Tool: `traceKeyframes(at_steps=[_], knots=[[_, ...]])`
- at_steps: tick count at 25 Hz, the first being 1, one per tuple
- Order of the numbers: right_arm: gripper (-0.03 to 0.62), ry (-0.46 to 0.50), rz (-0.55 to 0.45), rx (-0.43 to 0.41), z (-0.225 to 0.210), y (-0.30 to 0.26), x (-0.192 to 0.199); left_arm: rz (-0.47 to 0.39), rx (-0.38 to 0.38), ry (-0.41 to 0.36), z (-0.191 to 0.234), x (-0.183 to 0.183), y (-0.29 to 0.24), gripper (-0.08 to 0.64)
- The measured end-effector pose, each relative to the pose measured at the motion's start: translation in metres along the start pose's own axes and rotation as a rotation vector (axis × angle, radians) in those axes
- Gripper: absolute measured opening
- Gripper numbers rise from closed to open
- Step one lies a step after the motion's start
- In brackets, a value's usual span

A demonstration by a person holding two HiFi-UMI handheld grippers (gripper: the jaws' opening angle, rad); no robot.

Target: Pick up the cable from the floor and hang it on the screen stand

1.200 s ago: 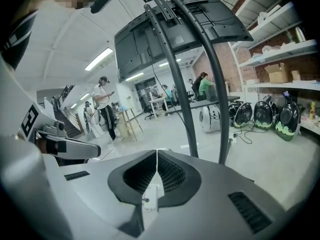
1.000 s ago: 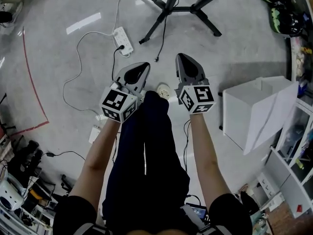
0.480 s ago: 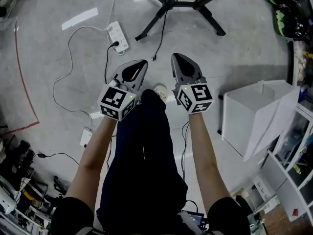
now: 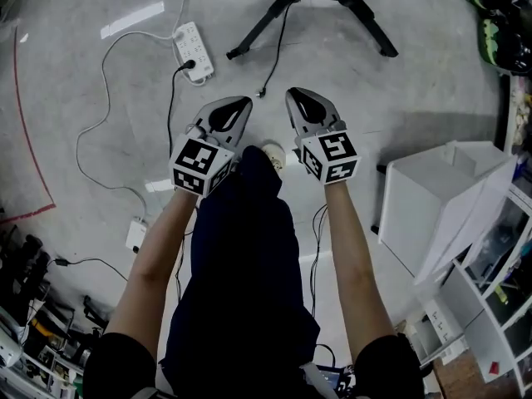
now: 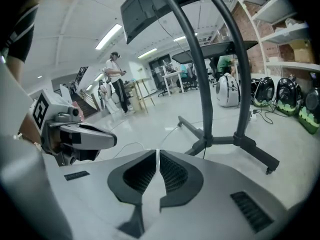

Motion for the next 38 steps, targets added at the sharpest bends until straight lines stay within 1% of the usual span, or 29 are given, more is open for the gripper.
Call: traceKeyframes(at_steps=[4,9,12,14,16,17,18,20,23,27,30,35,38], knots=[[0.026,0.075,0.047,-0.064,-0.001,-0.028,0.025,0.015,-0.006,0.001,0.022,0.02,-0.022,0.008],[0.026,0.096,0.079,-0.161,-0.003,-0.059,0.059,0.023,-0.007,0.016,0.044,0.047,-0.045,0.008],[0.026,0.118,0.101,-0.198,-0.006,-0.078,0.077,0.032,-0.016,0.015,0.058,0.06,-0.058,0.008],[0.028,0.149,0.123,-0.22,-0.006,-0.091,0.089,0.042,-0.013,0.012,0.066,0.07,-0.064,0.008],[0.035,0.211,0.162,-0.269,-0.003,-0.104,0.101,0.05,-0.011,0.013,0.073,0.08,-0.069,0.008],[0.058,0.247,0.186,-0.307,0.0,-0.11,0.106,0.052,-0.012,0.015,0.076,0.085,-0.071,0.008],[0.098,0.279,0.211,-0.348,0.004,-0.117,0.112,0.055,-0.012,0.016,0.08,0.091,-0.073,0.008],[0.136,0.336,0.251,-0.413,0.007,-0.13,0.124,0.07,-0.003,0.007,0.088,0.103,-0.078,0.008],[0.141,0.415,0.289,-0.46,0.009,-0.147,0.14,0.088,-0.003,0.01,0.101,0.12,-0.088,0.008],[0.144,0.504,0.33,-0.509,0.01,-0.167,0.158,0.094,-0.008,0.051,0.119,0.136,-0.103,0.008],[0.144,0.615,0.386,-0.555,0.015,-0.18,0.175,0.098,-0.02,0.069,0.131,0.149,-0.111,0.008],[0.147,0.722,0.443,-0.622,0.02,-0.2,0.202,0.103,-0.005,0.06,0.144,0.162,-0.123,0.008],[0.147,0.812,0.476,-0.661,0.022,-0.211,0.216,0.104,-0.01,0.062,0.153,0.17,-0.129,0.008]])
Point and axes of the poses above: the fingertips, and each gripper's own axes: y backward along the fingers, z to its left, x out of its underside, the point moved 9 cm from there along y, backward along the fingers, and after that the axes turned 14 degrees about y, right-handed, at the moved point
